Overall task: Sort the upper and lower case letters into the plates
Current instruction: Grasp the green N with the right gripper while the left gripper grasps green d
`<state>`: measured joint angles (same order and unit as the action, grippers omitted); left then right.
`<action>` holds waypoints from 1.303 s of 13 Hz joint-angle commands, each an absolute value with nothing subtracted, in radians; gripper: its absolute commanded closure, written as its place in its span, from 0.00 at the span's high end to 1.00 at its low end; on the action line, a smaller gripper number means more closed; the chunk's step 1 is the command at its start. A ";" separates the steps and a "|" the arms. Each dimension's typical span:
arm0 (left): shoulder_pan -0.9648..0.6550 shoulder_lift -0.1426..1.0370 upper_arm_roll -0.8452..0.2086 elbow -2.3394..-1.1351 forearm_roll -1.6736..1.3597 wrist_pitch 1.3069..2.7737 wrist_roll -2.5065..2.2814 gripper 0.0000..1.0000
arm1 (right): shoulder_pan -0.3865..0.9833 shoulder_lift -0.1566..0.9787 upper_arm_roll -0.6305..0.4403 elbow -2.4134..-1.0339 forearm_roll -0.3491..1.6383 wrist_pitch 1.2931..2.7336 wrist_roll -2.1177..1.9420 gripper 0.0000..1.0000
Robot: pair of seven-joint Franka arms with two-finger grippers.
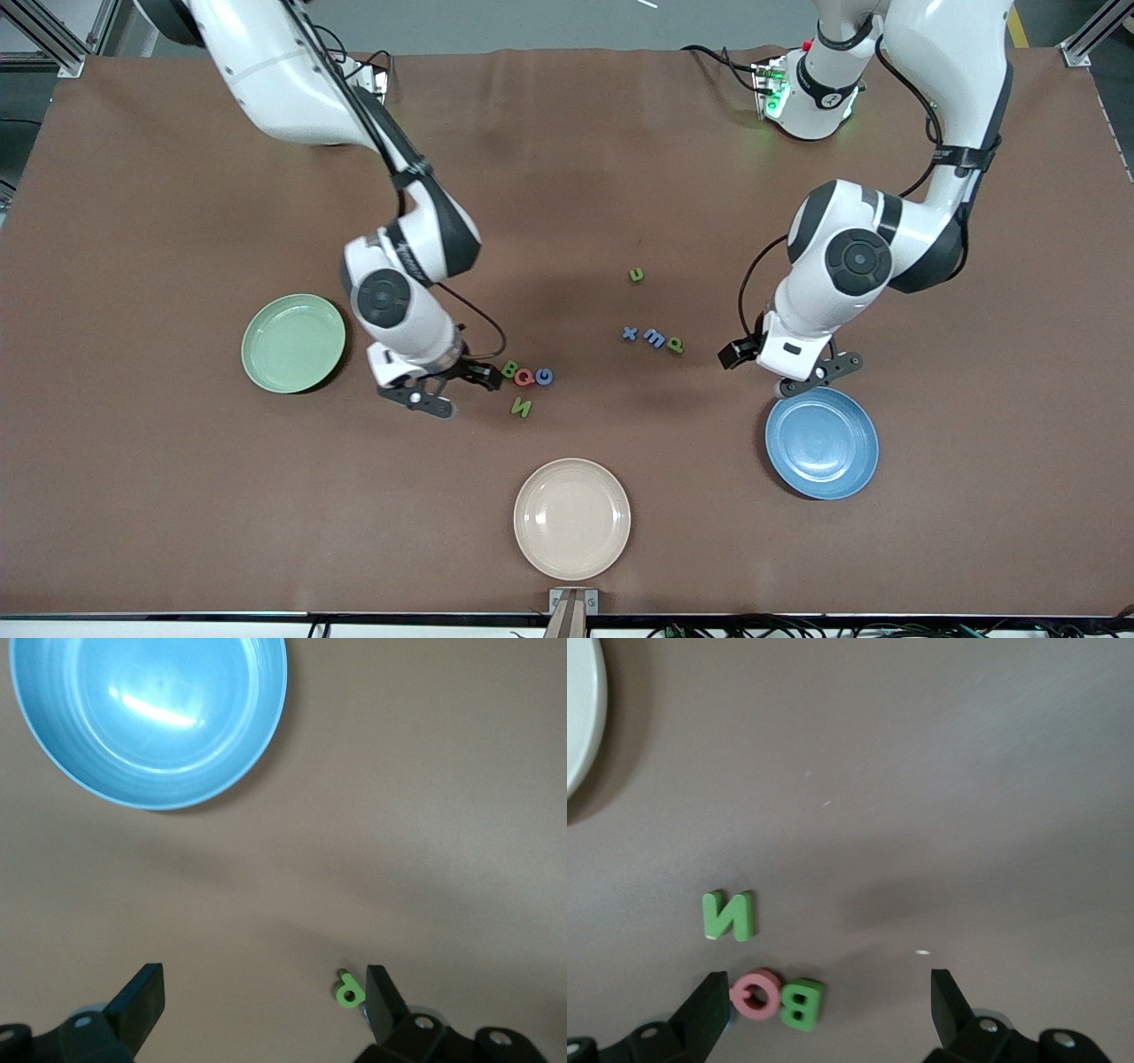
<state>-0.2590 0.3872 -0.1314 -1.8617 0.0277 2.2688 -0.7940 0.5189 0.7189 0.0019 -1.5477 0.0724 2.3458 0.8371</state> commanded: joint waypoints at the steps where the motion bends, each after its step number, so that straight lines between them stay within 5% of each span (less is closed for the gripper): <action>1: -0.304 0.405 -0.129 -1.901 0.046 2.322 -0.903 1.00 | 0.549 0.839 -0.012 -1.382 -0.006 2.318 0.949 1.00; 11: -0.397 0.578 -0.121 -1.888 0.044 2.514 -1.176 1.00 | 0.577 1.003 -0.011 -1.224 -0.032 2.384 1.186 0.95; 13: -0.409 0.592 -0.121 -1.882 0.044 2.514 -1.215 1.00 | 0.591 1.002 -0.011 -1.226 -0.032 2.373 1.193 0.82; 17: -0.431 0.612 -0.118 -1.882 0.045 2.514 -1.285 0.95 | 0.592 0.999 -0.011 -1.233 -0.038 2.373 1.177 0.28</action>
